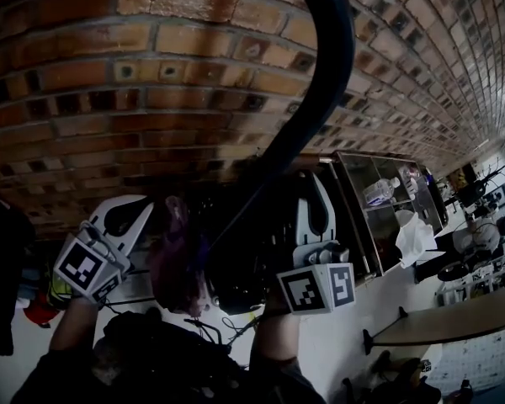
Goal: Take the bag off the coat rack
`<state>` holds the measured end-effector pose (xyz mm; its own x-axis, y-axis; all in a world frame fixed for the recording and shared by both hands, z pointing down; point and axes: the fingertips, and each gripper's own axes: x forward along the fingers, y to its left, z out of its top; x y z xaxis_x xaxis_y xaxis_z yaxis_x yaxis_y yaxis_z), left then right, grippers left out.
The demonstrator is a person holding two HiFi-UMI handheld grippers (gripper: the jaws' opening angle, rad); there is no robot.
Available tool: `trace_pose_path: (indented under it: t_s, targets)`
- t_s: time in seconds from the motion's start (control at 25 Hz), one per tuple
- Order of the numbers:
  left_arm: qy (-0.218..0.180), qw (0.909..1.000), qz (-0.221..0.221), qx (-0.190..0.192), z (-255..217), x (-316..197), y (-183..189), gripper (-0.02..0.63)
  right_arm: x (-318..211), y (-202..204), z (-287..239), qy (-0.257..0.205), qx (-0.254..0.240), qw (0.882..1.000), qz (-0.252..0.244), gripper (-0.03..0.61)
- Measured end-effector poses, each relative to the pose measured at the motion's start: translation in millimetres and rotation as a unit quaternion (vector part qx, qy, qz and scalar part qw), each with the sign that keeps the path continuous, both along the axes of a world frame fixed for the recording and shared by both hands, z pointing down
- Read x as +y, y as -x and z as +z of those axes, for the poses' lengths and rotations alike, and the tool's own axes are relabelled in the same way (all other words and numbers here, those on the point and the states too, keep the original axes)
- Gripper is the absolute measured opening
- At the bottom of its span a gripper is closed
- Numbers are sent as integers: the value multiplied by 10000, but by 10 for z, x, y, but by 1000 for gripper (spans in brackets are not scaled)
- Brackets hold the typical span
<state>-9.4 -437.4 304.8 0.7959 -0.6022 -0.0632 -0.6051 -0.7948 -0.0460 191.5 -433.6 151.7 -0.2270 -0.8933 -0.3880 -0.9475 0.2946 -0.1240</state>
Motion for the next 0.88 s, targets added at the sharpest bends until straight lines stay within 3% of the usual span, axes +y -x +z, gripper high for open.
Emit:
trace_pose_path:
  t_s: [0.32, 0.56, 0.88]
  targets:
    - [-11, 10000, 25, 24, -4, -128, 62, 8, -160, -194, 181, 278, -14, 9990, 357, 46]
    - [-21, 10000, 55, -49, 72, -29, 46, 8, 91, -348, 606, 533, -427, 9976, 140, 46]
    - [-60, 10000, 12, 47, 246, 313, -33, 8, 573, -476, 972, 475, -407, 9980, 120, 46]
